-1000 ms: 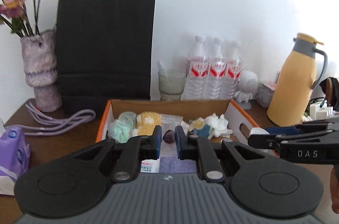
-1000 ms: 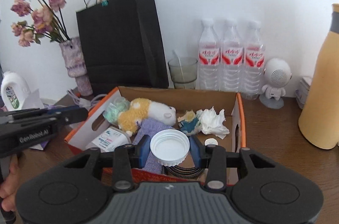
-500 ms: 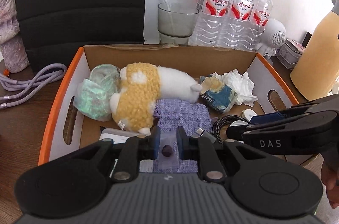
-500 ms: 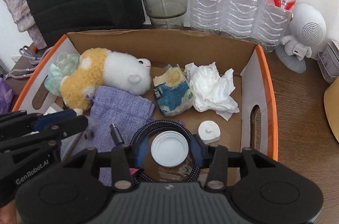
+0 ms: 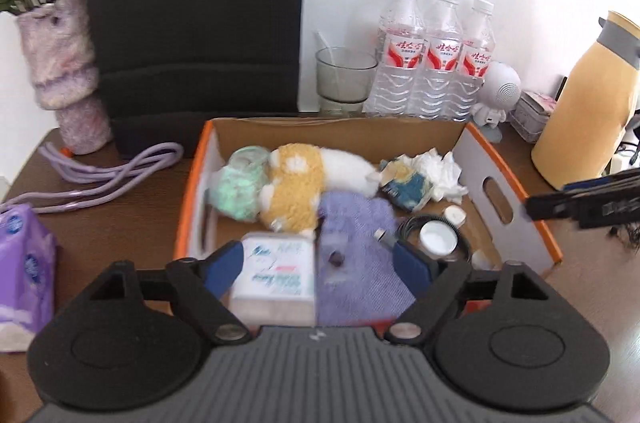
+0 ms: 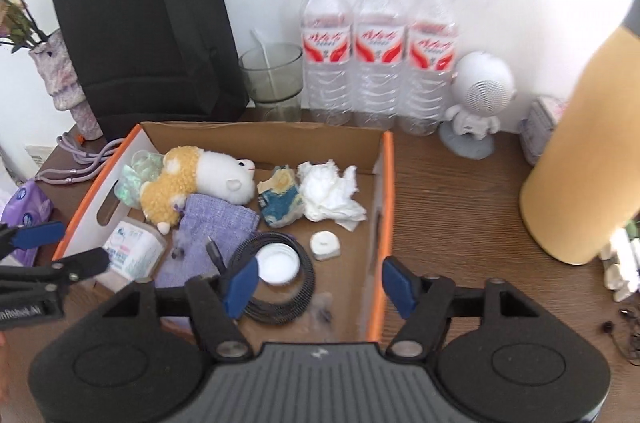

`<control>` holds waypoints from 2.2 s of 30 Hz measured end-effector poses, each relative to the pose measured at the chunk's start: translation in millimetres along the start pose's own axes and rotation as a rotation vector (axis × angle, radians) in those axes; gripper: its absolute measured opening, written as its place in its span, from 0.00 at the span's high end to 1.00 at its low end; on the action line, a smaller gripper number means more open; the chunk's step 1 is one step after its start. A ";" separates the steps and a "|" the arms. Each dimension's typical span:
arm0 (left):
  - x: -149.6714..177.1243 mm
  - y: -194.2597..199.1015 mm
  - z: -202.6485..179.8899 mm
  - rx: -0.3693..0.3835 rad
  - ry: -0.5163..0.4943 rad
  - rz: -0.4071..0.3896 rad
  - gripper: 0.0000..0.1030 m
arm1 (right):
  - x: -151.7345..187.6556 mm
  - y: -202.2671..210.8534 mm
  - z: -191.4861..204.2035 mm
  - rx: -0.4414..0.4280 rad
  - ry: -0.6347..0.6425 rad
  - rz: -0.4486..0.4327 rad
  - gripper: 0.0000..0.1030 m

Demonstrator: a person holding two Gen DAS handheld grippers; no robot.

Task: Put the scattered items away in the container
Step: 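Lower the clear packet and bottle cap into the box and open both tools, then withdraw both tools from the box toward the rose and tissue pack, then grasp the green tissue pack with the left tool while the right tool grasps the red rose, then carry the tissue pack and rose into the box and open both tools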

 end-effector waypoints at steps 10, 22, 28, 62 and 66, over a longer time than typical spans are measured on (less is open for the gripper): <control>71.5 69.0 -4.0 -0.045 0.032 -0.329 0.00 | 114.2 59.0 -11.3 -0.086 0.082 -0.301 0.23; 129.4 53.5 -76.7 0.163 -0.159 -0.303 0.00 | 152.0 -3.3 -12.6 -0.034 0.053 -0.243 0.28; 137.9 43.6 -134.4 0.327 -0.303 -0.274 0.00 | 150.8 -19.9 -29.1 -0.059 -0.006 -0.217 0.53; 158.0 74.6 -52.1 -0.021 -0.044 -0.294 0.37 | 184.2 45.0 -24.6 -0.052 -0.036 -0.494 0.56; 169.3 98.4 -23.3 -0.172 0.029 -0.306 0.37 | 210.7 64.1 9.1 -0.109 -0.072 -0.496 0.56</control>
Point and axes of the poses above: each gripper's, at about its wrist camera, not at the fingertips, and y roughly against the way its jaws point, z to its left, x to its underside, the point moved 5 cm from there along -y, roughly the way its jaws point, and after that the axes turned 3 degrees about -y, right-handed, at the moved point
